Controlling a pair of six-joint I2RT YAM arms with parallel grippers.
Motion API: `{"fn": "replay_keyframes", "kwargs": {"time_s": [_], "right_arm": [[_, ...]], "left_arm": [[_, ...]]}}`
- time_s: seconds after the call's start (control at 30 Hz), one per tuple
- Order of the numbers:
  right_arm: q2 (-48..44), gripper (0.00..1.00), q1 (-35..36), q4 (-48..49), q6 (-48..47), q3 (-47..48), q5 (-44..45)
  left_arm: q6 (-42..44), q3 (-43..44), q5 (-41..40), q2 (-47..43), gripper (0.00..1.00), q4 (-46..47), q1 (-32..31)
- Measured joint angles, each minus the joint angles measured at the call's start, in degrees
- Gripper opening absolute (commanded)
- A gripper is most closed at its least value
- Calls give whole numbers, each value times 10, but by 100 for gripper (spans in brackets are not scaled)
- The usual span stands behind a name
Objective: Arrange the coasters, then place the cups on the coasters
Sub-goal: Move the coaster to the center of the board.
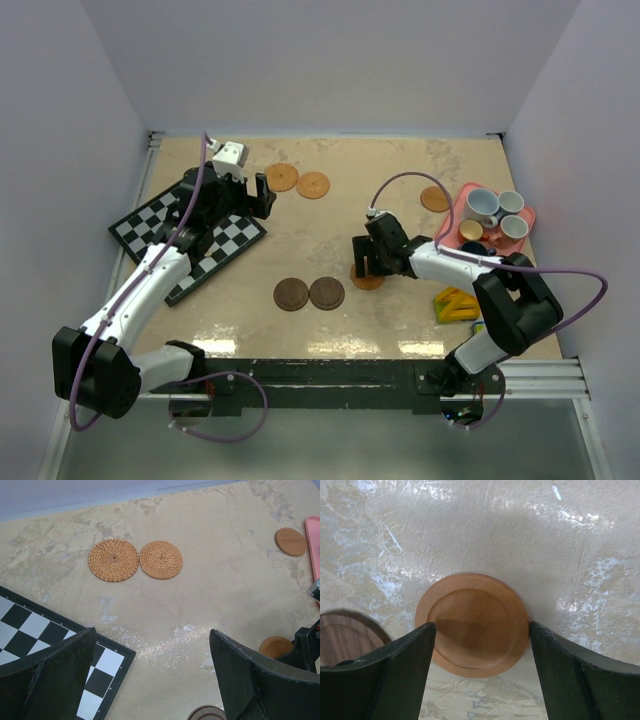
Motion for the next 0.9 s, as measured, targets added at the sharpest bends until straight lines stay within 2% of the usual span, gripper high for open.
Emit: {"fn": "replay_keyframes", "kwargs": {"time_s": [0.23, 0.5, 0.63, 0.7, 0.77, 0.9], "right_arm": [[-7, 75, 17, -1, 10, -6, 1], [-16, 87, 37, -35, 26, -4, 0], [-17, 88, 39, -99, 28, 33, 19], [-17, 85, 39, -116, 27, 65, 31], [-17, 77, 39, -120, 26, 99, 41], [-9, 49, 39, -103, 17, 137, 58]], "left_arm": [[0, 0, 0, 0, 100, 0, -1], [0, 0, 0, 0, 100, 0, -1], [0, 0, 0, 0, 100, 0, -3], [0, 0, 0, 0, 100, 0, -4], [0, 0, 0, 0, 100, 0, -4], [0, 0, -1, 0, 100, 0, -4]]}}
